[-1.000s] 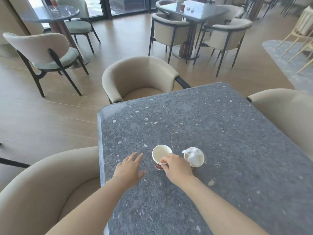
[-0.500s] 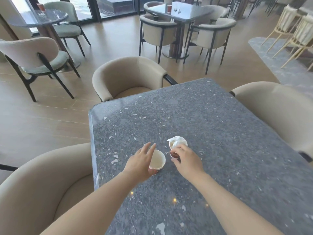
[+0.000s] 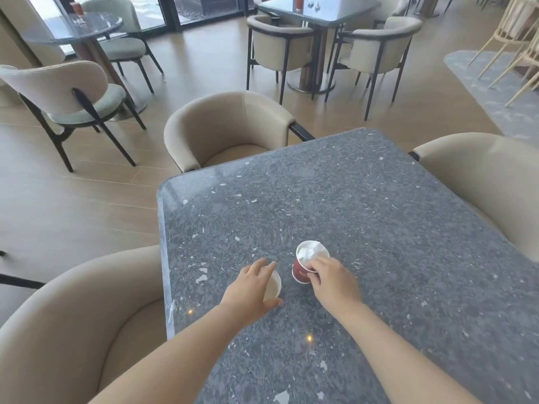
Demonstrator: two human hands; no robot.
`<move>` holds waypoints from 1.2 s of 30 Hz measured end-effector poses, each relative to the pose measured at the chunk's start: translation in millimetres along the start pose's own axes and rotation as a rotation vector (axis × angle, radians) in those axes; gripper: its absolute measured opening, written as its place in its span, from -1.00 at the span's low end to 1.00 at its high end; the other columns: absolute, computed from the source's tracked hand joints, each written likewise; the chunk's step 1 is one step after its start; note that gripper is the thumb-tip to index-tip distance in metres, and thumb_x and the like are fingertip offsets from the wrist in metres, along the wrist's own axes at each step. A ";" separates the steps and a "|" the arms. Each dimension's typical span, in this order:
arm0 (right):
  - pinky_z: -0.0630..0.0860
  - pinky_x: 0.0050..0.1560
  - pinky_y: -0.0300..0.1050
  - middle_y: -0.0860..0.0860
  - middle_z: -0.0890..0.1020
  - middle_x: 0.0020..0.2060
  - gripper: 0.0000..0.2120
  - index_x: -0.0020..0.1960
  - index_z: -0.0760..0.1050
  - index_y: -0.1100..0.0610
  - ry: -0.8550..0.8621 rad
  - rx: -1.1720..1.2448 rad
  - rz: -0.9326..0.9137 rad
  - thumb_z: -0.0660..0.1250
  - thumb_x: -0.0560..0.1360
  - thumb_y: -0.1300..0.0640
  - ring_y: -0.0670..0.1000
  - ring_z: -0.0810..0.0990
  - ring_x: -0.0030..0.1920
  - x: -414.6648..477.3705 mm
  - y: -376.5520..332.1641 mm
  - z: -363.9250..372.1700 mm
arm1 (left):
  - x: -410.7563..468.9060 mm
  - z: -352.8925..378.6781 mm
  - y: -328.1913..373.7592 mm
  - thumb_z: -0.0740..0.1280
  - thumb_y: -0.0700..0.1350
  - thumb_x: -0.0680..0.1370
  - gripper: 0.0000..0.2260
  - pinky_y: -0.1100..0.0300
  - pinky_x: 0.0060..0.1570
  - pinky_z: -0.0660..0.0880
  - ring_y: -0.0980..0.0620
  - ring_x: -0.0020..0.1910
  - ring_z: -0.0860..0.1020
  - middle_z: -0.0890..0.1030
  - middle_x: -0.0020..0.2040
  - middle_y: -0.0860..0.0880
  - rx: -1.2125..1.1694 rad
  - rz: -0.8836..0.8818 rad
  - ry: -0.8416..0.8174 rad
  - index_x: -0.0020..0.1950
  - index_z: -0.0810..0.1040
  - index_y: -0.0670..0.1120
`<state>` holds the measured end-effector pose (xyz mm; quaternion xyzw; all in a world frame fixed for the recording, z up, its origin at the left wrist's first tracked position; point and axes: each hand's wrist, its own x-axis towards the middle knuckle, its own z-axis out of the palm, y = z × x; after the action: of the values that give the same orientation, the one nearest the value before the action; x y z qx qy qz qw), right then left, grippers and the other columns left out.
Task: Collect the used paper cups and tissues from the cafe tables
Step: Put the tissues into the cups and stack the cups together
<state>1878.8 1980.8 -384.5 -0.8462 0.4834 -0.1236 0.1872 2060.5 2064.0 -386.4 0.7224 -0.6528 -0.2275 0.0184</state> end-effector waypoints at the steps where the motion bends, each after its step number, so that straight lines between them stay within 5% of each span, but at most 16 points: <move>1: 0.31 -0.28 -0.22 -0.10 0.59 -0.11 -0.90 -0.05 0.55 0.03 0.029 0.022 -0.022 0.29 0.50 0.17 -0.01 0.50 -0.05 -0.4 -3.5 -3.4 | -2.8 -0.6 -1.3 0.32 0.23 0.46 -0.19 -0.02 0.31 0.38 -0.06 0.46 0.14 0.02 0.53 0.08 -0.002 -0.008 -0.006 0.54 -0.08 0.04; 8: 0.34 -0.31 -0.27 -0.10 0.62 -0.17 -0.93 -0.09 0.56 0.05 0.137 0.085 -0.283 0.36 0.45 0.19 -0.04 0.52 -0.11 -1.7 -44.7 -35.8 | -26.7 -15.4 -17.5 0.38 0.27 0.38 0.00 0.08 0.24 0.43 0.01 0.44 0.20 0.02 0.52 0.10 -0.015 -0.014 0.101 0.53 -0.25 0.03; 15: 0.55 -0.13 -0.03 -0.06 0.63 -0.08 -0.90 -0.04 0.59 0.10 0.041 0.161 -0.378 0.32 0.48 0.19 0.00 0.52 0.02 -18.7 -72.6 -32.6 | -39.4 -33.9 -19.2 0.39 0.24 0.39 0.02 0.14 0.25 0.38 0.04 0.47 0.18 0.05 0.53 0.07 -0.076 -0.037 0.209 0.50 -0.33 0.05; 24: 0.50 0.04 -0.04 -0.09 0.56 0.12 -0.79 0.11 0.56 0.08 -0.189 0.029 -0.319 0.22 0.54 0.13 -0.05 0.38 0.22 -27.3 -60.5 -8.0 | -44.8 -25.6 -16.9 0.35 0.25 0.41 -0.12 0.13 0.13 0.47 0.03 0.38 0.30 0.07 0.49 0.11 -0.016 0.031 0.129 0.54 -0.11 0.05; 29: 0.49 0.04 -0.03 -0.09 0.55 0.13 -0.77 0.15 0.55 0.07 -0.252 -0.006 -0.318 0.21 0.54 0.13 -0.05 0.38 0.22 -25.9 -53.7 0.3 | -34.3 -18.7 -18.7 0.31 0.23 0.46 -0.29 0.14 0.03 0.52 0.05 0.27 0.41 0.17 0.45 0.12 0.005 0.036 0.090 0.49 0.09 0.04; 36: 0.51 -0.03 0.00 -0.05 0.56 0.07 -0.83 0.08 0.53 0.11 -0.273 0.004 -0.301 0.23 0.53 0.15 -0.01 0.39 0.18 -21.4 -47.2 13.6 | -23.5 -11.1 -19.3 0.33 0.22 0.46 -0.32 0.14 -0.02 0.53 0.02 0.19 0.46 0.21 0.40 0.08 -0.039 0.044 0.087 0.47 0.13 0.05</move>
<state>1909.8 2023.9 -376.8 -0.9174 0.3212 -0.0352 0.2323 2081.4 2086.2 -375.5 0.7167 -0.6623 -0.2082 0.0660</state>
